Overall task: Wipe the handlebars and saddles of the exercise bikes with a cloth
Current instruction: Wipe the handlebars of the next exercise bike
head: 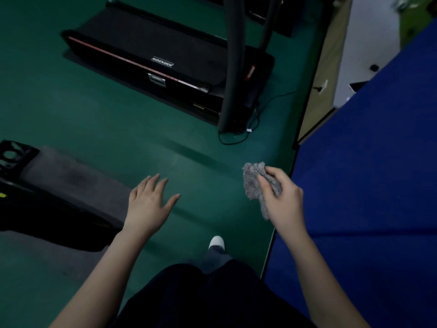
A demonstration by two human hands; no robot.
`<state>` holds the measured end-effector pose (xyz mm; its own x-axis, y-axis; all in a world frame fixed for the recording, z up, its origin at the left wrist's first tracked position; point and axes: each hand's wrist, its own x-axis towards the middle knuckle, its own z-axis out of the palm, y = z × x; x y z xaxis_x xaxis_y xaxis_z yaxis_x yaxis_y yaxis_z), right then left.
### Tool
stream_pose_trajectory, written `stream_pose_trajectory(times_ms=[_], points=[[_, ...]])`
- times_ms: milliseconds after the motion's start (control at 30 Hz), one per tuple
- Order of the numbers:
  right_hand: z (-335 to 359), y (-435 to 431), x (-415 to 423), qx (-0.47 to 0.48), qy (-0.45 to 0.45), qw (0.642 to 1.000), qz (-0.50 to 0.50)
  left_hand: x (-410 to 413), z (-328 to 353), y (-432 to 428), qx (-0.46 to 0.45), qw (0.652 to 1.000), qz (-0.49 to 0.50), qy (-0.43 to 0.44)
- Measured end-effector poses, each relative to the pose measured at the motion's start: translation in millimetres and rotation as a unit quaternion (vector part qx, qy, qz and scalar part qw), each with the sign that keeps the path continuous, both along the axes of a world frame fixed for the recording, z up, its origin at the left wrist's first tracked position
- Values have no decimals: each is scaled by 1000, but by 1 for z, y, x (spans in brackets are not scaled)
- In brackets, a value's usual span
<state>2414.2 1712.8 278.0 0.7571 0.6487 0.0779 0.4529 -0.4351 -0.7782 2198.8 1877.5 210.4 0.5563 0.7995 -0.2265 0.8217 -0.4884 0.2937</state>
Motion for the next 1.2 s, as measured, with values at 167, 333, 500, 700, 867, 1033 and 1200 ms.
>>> stream_pose_trajectory(times_ms=[167,333,500,700,867,1033,1200], points=[[1,43,46,1,6,1000,28,29,5,14,8,999,44,-10],[-1,108,63,4,6,996,90,34,6,47,4,994,113,-9],[-3,190,63,9,12,990,139,33,3,100,5,988,153,-6],[-3,285,51,8,20,981,194,26,7,175,18,982,189,-4],[0,349,38,21,12,968,248,13,14,219,27,975,220,6],[3,401,33,24,17,955,294,2,17,243,21,963,269,18],[2,456,36,28,21,940,339,-4,14,266,5,946,323,30]])
